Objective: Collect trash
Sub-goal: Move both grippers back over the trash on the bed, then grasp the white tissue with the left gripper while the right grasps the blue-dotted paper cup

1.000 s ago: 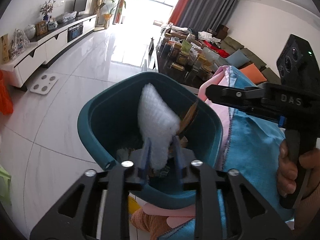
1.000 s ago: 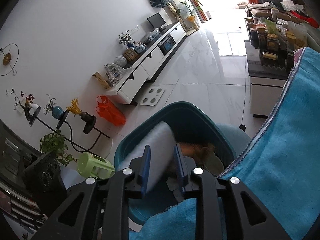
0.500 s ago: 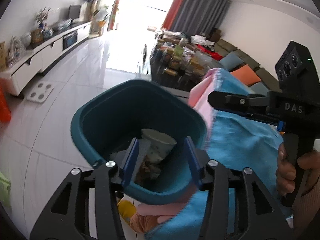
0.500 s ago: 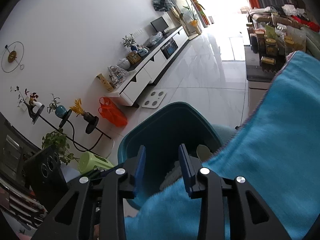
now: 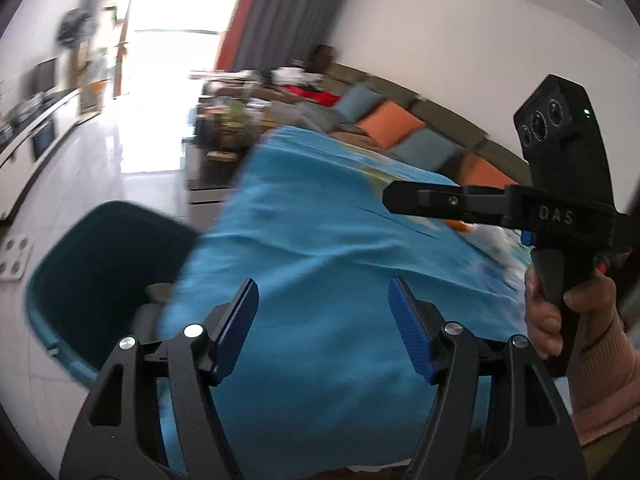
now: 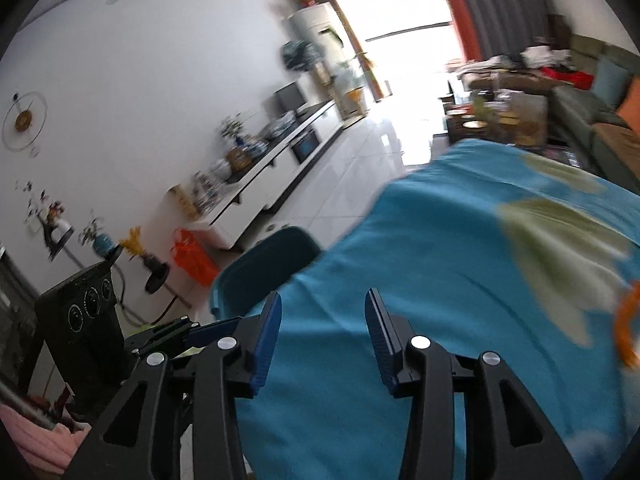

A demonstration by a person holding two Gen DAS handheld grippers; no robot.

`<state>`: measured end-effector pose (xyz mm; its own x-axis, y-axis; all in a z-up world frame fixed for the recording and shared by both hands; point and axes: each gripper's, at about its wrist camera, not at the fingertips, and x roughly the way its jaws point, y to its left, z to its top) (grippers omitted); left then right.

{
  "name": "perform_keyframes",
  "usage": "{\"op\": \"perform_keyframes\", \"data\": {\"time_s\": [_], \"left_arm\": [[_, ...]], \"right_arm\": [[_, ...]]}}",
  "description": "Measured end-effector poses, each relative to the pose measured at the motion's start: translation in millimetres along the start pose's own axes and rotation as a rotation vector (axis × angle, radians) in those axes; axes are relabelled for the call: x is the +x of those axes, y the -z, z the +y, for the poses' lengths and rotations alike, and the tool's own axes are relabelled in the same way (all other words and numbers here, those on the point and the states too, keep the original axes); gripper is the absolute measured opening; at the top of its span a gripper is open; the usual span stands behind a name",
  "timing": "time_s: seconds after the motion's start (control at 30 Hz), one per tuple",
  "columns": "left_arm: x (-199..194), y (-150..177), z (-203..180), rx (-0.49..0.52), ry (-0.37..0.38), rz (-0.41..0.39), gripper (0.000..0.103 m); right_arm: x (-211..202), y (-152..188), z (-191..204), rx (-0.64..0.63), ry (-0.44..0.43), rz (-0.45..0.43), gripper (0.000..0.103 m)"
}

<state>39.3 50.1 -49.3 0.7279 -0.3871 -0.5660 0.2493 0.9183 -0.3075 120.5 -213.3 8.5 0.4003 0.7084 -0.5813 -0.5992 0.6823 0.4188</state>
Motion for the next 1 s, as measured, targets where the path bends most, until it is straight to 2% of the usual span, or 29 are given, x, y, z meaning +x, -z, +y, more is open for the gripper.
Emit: {"op": "perform_keyframes", "data": {"time_s": [0.23,0.43,0.7,1.0], "left_arm": [[34,4,-74,0.125,0.155,0.061,0.067],[65,7,-136,0.229,0.268,0.116,0.067],[105,15,-205,0.316,0.366,0.188,0.067],[129,13,-229,0.338,0.375,0.240,0.065]], "right_arm": [[-79,30,-57,0.112,0.178,-0.105,0.041],[-122,56,-97,0.212,0.293,-0.165,0.041],[-155,85,-136,0.301,0.356,-0.218,0.041],[-170,105,-165,0.354,0.351,-0.237,0.041]]}}
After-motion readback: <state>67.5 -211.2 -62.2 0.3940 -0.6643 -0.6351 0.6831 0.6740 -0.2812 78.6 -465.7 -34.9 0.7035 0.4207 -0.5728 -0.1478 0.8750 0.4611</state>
